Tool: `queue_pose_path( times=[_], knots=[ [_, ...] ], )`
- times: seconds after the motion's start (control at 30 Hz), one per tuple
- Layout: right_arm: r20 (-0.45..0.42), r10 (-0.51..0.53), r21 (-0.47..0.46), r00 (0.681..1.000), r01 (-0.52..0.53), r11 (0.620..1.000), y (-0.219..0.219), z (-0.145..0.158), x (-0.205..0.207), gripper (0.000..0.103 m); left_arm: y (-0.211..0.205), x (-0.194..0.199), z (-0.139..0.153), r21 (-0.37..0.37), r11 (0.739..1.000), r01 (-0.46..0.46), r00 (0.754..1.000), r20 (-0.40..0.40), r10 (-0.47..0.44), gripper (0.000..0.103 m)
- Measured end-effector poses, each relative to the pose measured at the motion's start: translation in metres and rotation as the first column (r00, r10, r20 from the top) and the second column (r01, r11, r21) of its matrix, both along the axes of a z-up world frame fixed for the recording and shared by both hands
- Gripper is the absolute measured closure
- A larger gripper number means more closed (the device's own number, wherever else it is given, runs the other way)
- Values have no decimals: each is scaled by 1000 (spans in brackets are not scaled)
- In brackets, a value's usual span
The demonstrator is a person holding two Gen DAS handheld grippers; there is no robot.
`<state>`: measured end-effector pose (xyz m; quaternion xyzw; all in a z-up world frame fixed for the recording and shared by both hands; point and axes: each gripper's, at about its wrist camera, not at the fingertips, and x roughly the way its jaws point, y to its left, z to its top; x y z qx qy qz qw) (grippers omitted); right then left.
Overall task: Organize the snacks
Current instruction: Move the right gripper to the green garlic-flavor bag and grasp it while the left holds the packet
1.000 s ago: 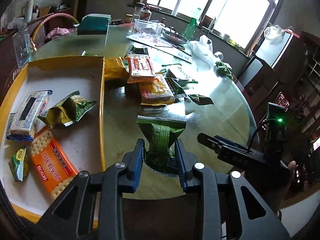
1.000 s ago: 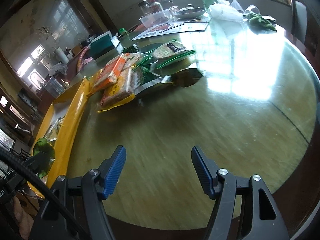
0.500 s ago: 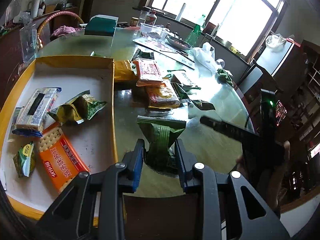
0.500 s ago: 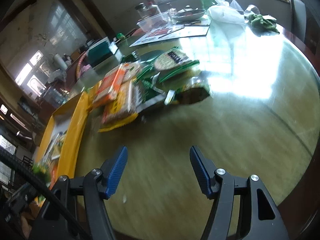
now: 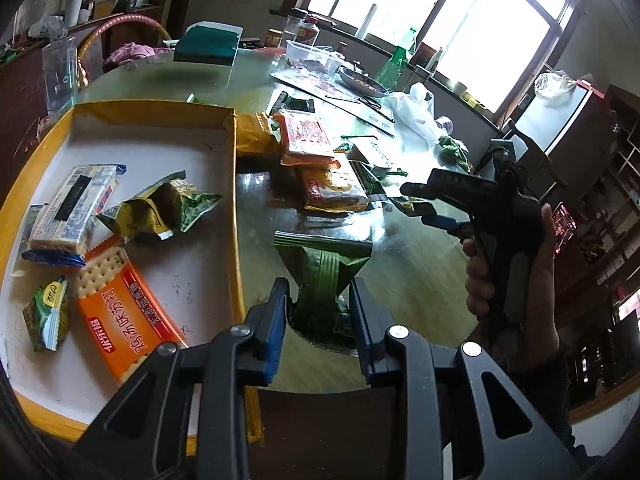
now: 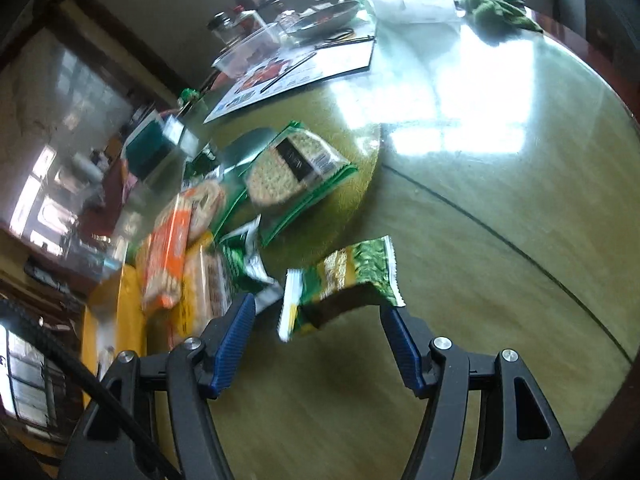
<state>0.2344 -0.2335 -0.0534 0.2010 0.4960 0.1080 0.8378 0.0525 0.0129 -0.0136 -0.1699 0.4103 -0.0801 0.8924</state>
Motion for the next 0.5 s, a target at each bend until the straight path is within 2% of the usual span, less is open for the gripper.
queue_pose_path(
  times=[0.07,0.17,0.2,0.27,0.3,0.33,0.5],
  knots=[
    [-14,-22,0,1000,22,1000,2,-2,4,42,0,1,0,2,1000,-4,1000,-2,4,71],
    [-20,-26,-24,999,26,999,8,-2,11,52,-1,1,0,5,1000,-5,1000,-4,5,71],
    [-22,-25,-36,999,24,999,10,-3,13,61,-1,1,0,7,1000,-4,1000,-5,4,71],
    [-10,-6,-96,1000,5,995,15,-1,15,62,-2,0,0,8,1000,-6,1000,-6,6,71],
    [-2,2,-140,1000,-2,990,20,-1,15,67,-2,0,0,9,1000,-6,1000,-5,6,71],
    [0,6,-164,1000,-6,986,21,-1,14,87,-2,0,0,11,1000,-7,1000,-4,7,71],
    [12,42,-181,999,-39,983,18,-3,-4,88,-2,-2,0,14,1000,-8,1000,-7,8,71]
  ],
)
